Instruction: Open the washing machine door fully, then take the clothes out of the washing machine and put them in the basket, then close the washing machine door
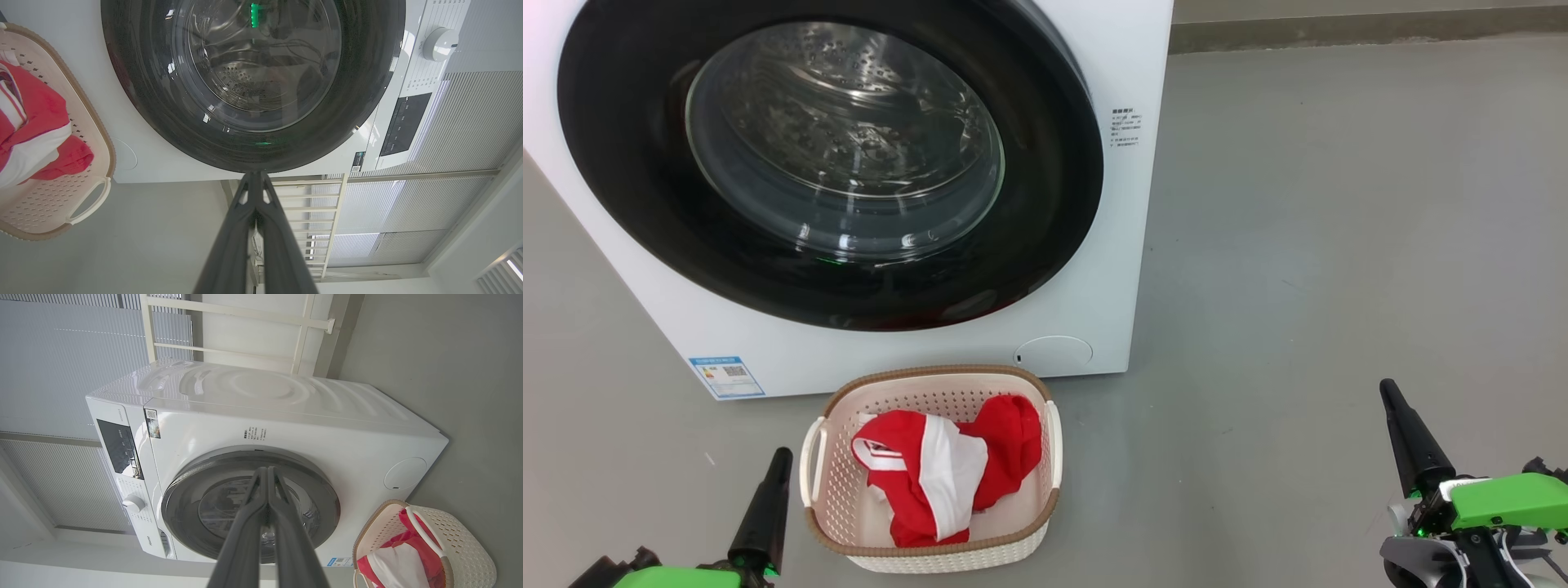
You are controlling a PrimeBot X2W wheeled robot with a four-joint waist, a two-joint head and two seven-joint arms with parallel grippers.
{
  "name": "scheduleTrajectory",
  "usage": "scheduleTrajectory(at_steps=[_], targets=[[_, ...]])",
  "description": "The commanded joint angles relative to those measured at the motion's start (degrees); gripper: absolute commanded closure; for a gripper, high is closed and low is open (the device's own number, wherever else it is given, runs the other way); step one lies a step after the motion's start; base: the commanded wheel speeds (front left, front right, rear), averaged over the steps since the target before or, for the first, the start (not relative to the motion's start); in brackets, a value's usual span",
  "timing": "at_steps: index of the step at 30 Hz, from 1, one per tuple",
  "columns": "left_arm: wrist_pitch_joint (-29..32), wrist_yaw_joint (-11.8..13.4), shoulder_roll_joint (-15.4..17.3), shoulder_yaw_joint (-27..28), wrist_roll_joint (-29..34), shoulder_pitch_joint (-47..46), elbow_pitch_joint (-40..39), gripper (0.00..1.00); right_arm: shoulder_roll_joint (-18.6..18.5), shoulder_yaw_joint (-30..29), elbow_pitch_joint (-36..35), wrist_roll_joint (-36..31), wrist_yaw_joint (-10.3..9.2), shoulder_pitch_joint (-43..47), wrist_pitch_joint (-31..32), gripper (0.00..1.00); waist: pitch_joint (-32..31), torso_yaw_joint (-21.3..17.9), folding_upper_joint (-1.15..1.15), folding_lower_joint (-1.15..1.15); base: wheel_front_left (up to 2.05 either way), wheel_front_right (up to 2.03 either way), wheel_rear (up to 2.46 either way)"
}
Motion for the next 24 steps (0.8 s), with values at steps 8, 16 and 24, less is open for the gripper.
scheduleTrajectory(at_steps=[8,16,24], targets=[[0.33,-0.41,0.52,1.99,-0.40,-2.21,-1.18,1.00,-0.82,0.88,-1.43,-0.03,0.02,-2.43,0.34,1.00,0.00,0.00,0.00,0.00,0.00,0.00,0.00],[0.33,-0.41,0.52,1.99,-0.40,-2.21,-1.18,1.00,-0.81,0.87,-1.43,-0.04,0.02,-2.43,0.35,1.00,0.00,0.00,0.00,0.00,0.00,0.00,0.00],[0.33,-0.41,0.52,1.99,-0.40,-2.21,-1.19,1.00,-0.80,0.86,-1.43,-0.04,0.02,-2.43,0.35,1.00,0.00,0.00,0.00,0.00,0.00,0.00,0.00]])
